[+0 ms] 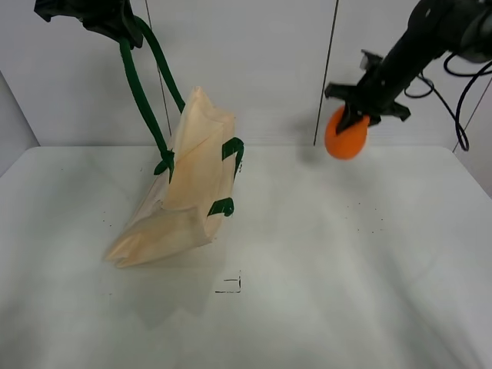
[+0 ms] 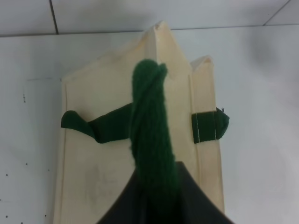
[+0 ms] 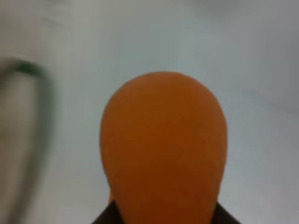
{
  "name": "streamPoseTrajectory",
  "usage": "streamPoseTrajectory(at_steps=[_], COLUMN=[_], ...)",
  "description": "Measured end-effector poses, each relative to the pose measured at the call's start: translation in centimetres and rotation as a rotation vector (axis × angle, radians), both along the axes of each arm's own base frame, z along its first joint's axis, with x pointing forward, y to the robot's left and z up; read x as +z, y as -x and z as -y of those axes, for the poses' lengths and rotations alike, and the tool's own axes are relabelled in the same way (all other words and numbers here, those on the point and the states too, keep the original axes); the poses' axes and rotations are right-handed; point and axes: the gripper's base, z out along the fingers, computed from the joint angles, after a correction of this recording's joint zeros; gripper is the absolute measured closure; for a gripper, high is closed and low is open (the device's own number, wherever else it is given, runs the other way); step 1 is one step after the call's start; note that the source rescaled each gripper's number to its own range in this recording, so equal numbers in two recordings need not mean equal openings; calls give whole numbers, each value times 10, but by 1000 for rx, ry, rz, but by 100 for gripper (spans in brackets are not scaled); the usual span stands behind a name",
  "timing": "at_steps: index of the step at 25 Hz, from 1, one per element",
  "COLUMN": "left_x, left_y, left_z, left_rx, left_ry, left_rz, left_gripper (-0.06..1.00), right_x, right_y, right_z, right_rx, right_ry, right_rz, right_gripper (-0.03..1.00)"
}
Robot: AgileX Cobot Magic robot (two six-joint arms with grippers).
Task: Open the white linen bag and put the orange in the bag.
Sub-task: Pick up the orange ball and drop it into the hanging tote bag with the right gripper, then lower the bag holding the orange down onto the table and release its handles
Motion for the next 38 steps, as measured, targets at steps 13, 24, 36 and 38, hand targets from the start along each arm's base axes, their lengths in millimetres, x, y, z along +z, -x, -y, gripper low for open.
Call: streamPoseTrajectory(at_steps=[13,24,36,38], left_x=[0,0,0,0], left_y=[0,0,0,0], left_z=[0,0,0,0], left_rx=[0,0,-1,-1], left_ry=[0,0,2,2], left_rz=[0,0,0,-1], left_gripper=[94,94,94,94], right_x=[2,-89,-82,-74], right_y=[37,30,35,35], right_z=[-176,-233,-214,-204], right_rx=[275,320,380,374], right_ry=[-169,-214,43,166], right_rz=[89,65,8,1], right_gripper=[97,56,-3,-3])
